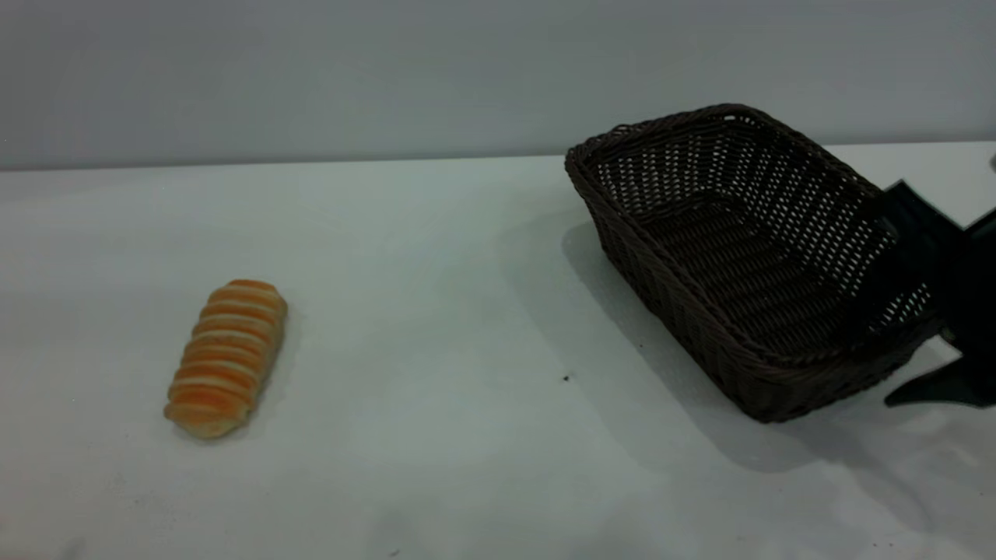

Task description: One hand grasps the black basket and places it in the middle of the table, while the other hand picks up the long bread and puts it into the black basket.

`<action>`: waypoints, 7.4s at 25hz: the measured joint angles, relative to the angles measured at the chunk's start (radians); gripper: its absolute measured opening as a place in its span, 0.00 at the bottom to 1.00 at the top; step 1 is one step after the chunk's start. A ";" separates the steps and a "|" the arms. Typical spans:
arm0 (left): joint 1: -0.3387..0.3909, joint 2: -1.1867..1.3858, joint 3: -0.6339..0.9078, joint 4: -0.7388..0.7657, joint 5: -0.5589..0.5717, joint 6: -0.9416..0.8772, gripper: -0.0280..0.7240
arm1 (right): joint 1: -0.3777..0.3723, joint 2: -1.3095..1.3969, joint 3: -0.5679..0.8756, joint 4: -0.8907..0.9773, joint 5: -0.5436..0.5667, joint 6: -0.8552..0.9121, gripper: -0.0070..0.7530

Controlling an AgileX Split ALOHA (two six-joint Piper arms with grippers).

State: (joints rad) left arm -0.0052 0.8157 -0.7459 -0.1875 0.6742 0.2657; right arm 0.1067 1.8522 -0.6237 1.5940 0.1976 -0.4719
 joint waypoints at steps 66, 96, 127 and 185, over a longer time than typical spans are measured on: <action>-0.076 1.193 -0.267 -0.164 -0.349 0.004 0.82 | -0.027 -0.281 -0.875 -1.176 1.017 0.164 0.53; -0.142 1.081 -0.427 0.012 -0.259 0.057 0.22 | -0.017 -1.565 0.108 -1.487 1.028 0.302 0.52; -0.609 1.143 -0.508 -0.006 -0.412 0.137 0.86 | -0.017 -1.657 0.151 -1.495 0.937 0.321 0.52; -0.499 -0.433 0.262 0.216 0.437 -0.233 0.76 | -0.054 -1.873 0.151 -1.476 0.939 0.324 0.52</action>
State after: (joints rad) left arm -0.5046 0.3822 -0.4839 0.0284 1.1111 0.0326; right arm 0.0524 -0.0204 -0.4723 0.1180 1.1366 -0.1483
